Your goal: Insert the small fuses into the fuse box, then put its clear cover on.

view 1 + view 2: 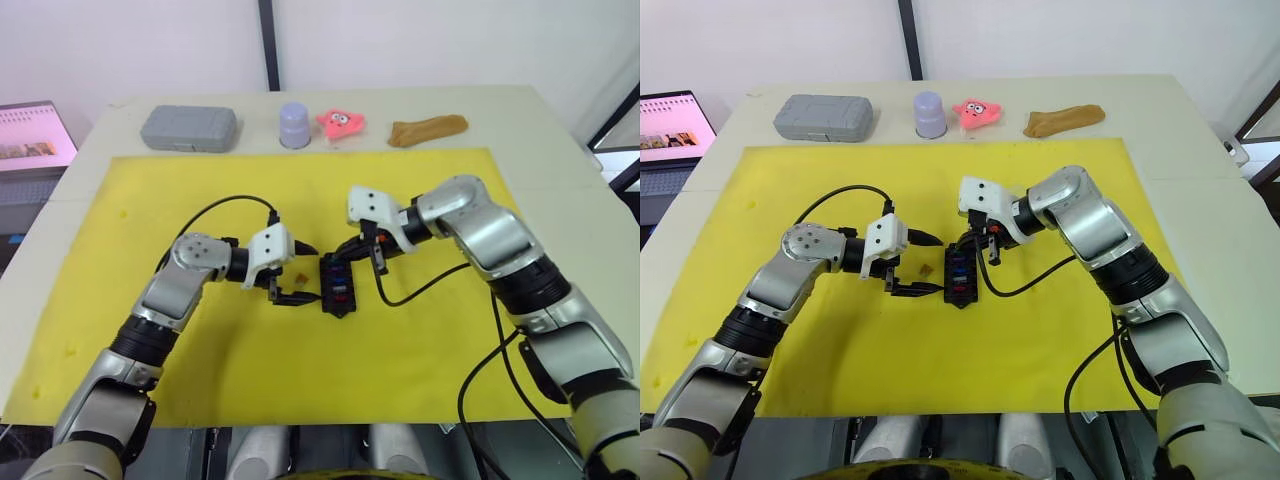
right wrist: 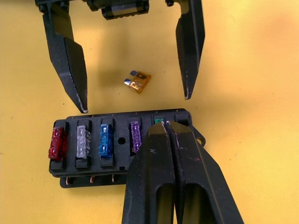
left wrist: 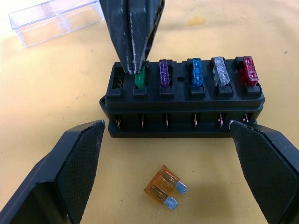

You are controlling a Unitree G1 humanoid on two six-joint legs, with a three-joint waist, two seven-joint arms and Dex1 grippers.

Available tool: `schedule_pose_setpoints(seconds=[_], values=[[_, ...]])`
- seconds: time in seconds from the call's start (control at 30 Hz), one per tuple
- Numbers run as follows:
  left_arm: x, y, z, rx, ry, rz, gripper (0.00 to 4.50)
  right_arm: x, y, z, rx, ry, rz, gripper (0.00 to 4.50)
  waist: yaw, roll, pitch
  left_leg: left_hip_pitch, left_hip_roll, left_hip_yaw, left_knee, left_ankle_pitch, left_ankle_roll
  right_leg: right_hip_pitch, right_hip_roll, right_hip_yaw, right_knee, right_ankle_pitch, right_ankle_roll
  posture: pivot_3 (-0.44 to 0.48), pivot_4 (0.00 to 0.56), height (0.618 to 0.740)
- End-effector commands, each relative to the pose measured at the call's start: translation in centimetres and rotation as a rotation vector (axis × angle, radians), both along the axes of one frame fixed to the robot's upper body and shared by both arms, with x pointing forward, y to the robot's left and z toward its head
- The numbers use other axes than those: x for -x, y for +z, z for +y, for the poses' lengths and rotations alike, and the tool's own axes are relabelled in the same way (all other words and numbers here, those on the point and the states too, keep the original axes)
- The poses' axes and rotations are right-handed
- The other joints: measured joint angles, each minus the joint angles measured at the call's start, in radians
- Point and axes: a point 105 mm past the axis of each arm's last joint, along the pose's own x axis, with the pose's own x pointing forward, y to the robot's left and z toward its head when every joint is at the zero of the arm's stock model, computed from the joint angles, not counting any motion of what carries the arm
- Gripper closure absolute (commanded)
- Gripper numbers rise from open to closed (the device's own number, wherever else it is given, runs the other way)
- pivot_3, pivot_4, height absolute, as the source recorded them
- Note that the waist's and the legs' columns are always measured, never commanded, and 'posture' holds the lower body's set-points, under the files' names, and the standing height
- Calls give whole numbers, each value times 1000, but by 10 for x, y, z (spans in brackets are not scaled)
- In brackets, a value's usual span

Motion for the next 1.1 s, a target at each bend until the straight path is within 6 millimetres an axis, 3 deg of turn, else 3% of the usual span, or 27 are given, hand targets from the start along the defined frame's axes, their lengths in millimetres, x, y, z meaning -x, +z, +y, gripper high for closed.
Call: schedule_pose_setpoints(seconds=[0.03, 0.43, 0.7, 0.9, 1.1], values=[[-2, 13, 1, 12, -3, -49, 0, 1, -16, -6, 63, -4, 11, 4460, 0, 0, 0, 0, 0, 0, 0, 0, 0, 0, 0, 0, 0, 0, 0, 0, 150, 740], [-2, 13, 2, 9, -4, -49, 0, 0, -22, -8, 89, -8, 9, 4460, 1, 0, 0, 1, 0, 0, 0, 0, 0, 1, 0, 0, 0, 0, 0, 0, 150, 740], [2, 18, 10, 5, -7, -35, 0, 1, 35, 2, -129, -13, -65, 4460, 0, 0, 0, 0, 0, 0, 0, 0, 0, 0, 0, 0, 0, 0, 0, 0, 150, 740], [12, 33, 30, 23, 13, 6, 0, 10, 49, -17, -151, -12, -159, 4460, 1, 0, 0, -1, 0, -1, 0, 0, 0, 0, 0, 0, 0, 0, 0, 0, 150, 740], [24, 29, 81, -79, 125, 77, 0, 18, 39, -61, -18, -56, -195, 4460, 1, 0, 0, 0, 0, 0, -1, 0, 0, 0, 0, 0, 0, 0, 0, 0, 150, 740]])
